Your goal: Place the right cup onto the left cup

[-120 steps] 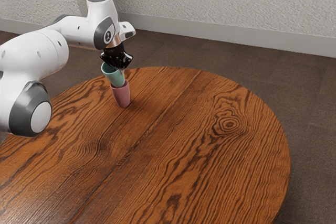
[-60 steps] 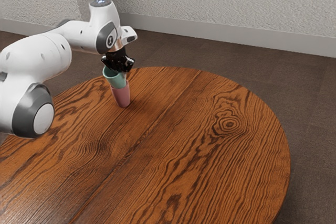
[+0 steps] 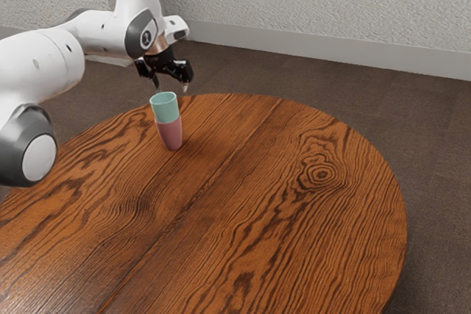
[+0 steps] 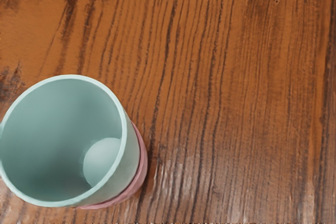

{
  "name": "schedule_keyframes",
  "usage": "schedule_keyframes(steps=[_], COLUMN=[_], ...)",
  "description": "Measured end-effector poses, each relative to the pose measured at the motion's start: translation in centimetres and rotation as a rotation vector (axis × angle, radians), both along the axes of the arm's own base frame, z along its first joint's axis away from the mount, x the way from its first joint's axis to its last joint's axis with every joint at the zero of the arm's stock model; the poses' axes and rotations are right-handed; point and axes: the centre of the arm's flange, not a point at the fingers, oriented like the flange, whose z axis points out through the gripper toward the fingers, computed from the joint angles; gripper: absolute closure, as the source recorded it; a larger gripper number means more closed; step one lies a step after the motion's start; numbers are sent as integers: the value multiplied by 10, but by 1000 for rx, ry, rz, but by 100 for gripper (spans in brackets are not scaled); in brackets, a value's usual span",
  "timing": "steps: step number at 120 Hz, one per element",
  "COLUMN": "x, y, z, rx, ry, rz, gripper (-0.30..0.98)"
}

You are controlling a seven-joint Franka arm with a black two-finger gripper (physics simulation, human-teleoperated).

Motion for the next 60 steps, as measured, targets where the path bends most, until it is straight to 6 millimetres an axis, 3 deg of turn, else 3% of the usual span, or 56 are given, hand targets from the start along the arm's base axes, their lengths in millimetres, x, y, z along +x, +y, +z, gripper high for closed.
schedule_keyframes(steps=[23,42,60], x=[-54,-103,-144], y=[-24,-49,-68], z=[81,134,149], rx=[-59,-108,-139], ry=[-28,31,154], rz=[-39,-86,-128], gripper=[2,1,1])
